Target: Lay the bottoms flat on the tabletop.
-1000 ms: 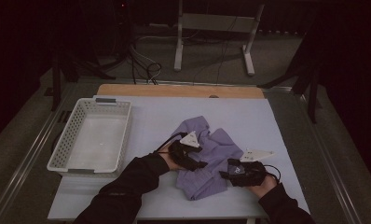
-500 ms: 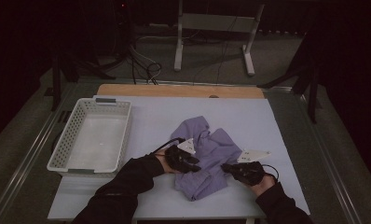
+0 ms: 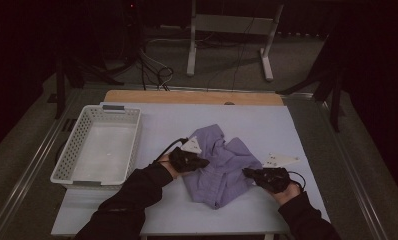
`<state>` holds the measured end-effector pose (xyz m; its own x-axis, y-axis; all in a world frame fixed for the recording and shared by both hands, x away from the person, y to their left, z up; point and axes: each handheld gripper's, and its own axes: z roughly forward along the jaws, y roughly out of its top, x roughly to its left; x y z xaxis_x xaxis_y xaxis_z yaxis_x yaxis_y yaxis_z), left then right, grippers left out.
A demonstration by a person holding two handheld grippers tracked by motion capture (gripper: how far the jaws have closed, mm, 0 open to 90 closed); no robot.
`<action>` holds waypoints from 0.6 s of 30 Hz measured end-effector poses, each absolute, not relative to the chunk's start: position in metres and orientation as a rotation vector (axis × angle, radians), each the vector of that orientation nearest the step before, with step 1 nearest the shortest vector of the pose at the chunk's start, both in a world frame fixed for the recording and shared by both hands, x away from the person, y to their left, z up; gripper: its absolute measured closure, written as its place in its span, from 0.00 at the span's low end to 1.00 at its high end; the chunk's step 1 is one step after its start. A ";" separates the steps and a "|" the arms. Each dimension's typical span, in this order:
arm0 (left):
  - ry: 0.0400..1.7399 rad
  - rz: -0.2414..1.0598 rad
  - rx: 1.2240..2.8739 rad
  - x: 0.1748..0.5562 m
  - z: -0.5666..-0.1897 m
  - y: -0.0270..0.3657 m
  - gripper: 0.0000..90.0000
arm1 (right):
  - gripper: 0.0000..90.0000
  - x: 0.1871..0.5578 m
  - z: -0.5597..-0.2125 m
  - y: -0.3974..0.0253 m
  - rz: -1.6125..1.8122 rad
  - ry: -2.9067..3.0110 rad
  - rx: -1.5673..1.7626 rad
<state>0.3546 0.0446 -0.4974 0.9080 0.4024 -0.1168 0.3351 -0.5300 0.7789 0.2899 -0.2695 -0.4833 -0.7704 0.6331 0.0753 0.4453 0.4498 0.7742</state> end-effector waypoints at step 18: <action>0.627 0.185 2.146 0.367 -0.498 0.053 1.00 | 0.98 0.344 -0.491 -0.294 1.094 2.343 1.306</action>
